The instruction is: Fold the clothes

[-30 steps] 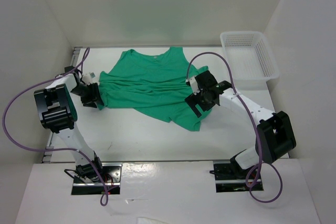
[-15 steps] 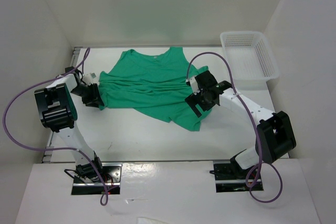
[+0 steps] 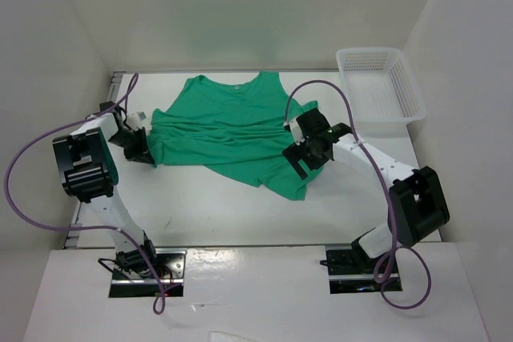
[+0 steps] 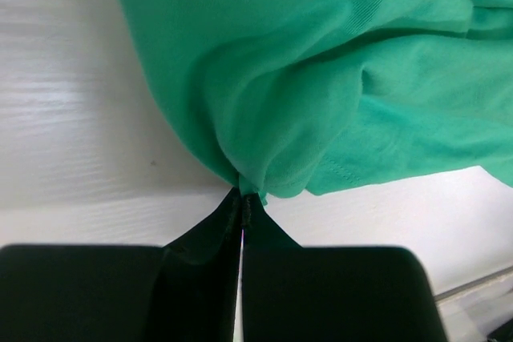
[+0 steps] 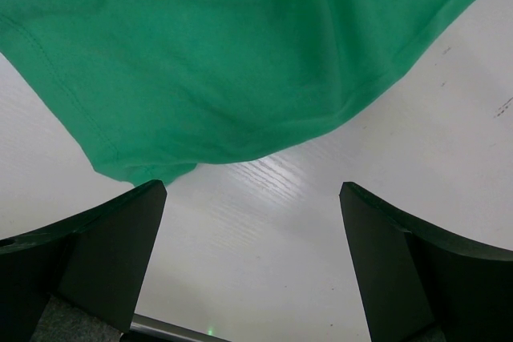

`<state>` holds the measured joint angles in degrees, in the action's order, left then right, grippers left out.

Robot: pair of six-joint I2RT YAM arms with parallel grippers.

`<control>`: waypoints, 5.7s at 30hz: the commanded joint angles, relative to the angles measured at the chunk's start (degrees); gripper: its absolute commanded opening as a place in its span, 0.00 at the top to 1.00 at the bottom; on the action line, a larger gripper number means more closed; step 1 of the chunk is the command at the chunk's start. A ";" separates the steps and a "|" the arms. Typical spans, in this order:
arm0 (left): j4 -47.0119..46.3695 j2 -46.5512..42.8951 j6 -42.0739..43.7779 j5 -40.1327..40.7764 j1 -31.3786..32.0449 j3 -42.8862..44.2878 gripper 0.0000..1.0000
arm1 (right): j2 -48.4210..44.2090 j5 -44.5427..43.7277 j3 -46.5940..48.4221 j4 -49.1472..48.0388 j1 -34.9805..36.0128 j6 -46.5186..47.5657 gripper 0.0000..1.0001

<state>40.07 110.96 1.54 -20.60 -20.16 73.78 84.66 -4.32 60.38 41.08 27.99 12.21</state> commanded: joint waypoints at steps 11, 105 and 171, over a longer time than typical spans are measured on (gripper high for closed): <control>0.27 -9.09 1.27 4.69 -0.23 -0.48 1.00 | 9.47 11.85 6.68 6.37 -0.56 -1.75 0.11; 4.48 -16.19 4.26 0.12 -0.23 1.89 1.00 | 11.16 -6.85 15.20 9.89 -16.12 4.13 0.86; 6.59 -75.44 4.97 9.70 -1.28 -0.13 1.00 | -45.46 6.68 14.68 12.36 -16.12 6.78 1.00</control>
<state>48.38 36.71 8.47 -10.37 -20.97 74.22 40.45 0.86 75.29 54.65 11.97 19.33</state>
